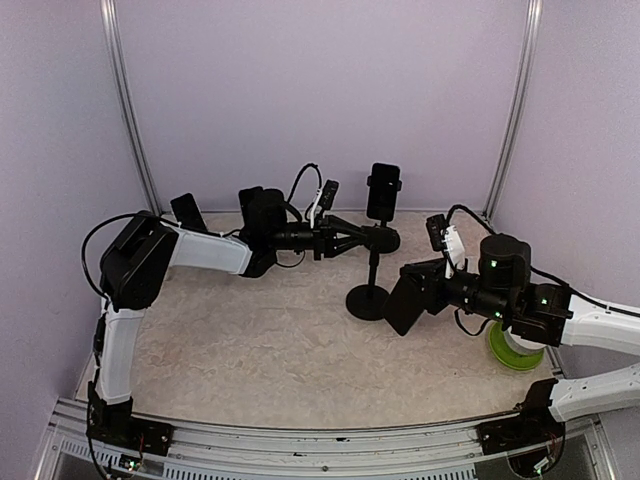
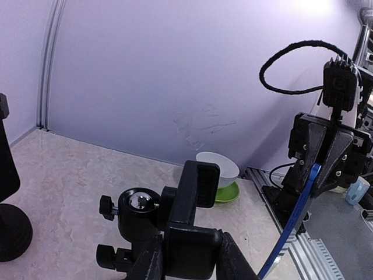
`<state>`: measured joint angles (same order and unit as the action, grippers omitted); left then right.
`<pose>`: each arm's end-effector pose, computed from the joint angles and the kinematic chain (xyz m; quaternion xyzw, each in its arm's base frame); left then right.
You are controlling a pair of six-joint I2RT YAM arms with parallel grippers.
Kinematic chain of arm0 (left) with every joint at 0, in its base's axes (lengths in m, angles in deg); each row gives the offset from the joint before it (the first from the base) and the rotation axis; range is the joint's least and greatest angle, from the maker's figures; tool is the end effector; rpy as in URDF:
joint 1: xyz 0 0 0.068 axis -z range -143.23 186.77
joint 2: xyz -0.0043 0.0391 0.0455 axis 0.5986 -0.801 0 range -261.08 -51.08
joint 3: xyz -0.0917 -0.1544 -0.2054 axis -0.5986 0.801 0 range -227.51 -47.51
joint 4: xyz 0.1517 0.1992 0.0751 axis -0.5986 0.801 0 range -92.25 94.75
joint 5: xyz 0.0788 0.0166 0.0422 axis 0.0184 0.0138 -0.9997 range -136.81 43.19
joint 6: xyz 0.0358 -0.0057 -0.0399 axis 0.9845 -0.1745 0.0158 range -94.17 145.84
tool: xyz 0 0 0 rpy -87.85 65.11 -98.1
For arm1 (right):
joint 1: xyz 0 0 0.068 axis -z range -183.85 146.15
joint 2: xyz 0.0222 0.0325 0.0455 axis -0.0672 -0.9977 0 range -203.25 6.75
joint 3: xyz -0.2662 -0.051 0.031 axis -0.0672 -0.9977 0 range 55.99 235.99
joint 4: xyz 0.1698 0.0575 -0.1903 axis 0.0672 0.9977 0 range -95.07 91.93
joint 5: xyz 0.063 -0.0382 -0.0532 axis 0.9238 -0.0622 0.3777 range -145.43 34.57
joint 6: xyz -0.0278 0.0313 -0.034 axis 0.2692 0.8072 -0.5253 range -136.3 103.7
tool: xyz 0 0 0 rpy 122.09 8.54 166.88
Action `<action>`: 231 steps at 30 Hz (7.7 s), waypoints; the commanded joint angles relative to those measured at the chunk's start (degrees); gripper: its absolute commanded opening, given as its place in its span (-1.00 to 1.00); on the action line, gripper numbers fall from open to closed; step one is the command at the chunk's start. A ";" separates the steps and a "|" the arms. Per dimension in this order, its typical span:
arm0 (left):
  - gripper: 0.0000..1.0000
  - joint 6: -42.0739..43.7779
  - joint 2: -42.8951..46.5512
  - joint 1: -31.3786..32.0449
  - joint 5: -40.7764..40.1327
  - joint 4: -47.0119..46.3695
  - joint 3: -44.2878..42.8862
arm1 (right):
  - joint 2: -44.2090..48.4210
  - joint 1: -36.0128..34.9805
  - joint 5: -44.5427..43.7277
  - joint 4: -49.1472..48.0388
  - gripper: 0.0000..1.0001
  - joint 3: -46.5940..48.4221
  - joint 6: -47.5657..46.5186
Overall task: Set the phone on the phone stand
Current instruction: Move the phone stand to the center of the board, then install the phone on the phone stand, then adjust the phone stand with the phone at the center of the board.
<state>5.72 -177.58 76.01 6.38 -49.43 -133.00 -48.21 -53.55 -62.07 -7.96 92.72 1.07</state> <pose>0.3661 -0.3358 0.2205 0.4277 0.5337 -0.5893 0.4300 0.1488 0.1692 0.2811 -0.1873 0.7722 0.2961 0.5301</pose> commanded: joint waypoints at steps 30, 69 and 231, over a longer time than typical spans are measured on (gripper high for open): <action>-0.86 2.41 18.20 7.19 -0.13 -2.29 22.07 | -14.88 0.70 40.37 4.37 -1.00 20.87 -12.68; -0.96 4.59 24.52 7.87 8.85 1.30 26.38 | -23.00 7.92 55.82 10.75 -1.00 24.85 -25.27; 0.96 13.00 50.71 12.77 -26.97 28.08 44.12 | -10.46 -1.29 35.09 17.89 0.65 17.29 -23.16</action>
<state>16.53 -125.54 88.01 -19.78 -22.85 -86.36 -60.49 -55.82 -26.35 13.76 113.13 -22.39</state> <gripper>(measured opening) 0.986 0.826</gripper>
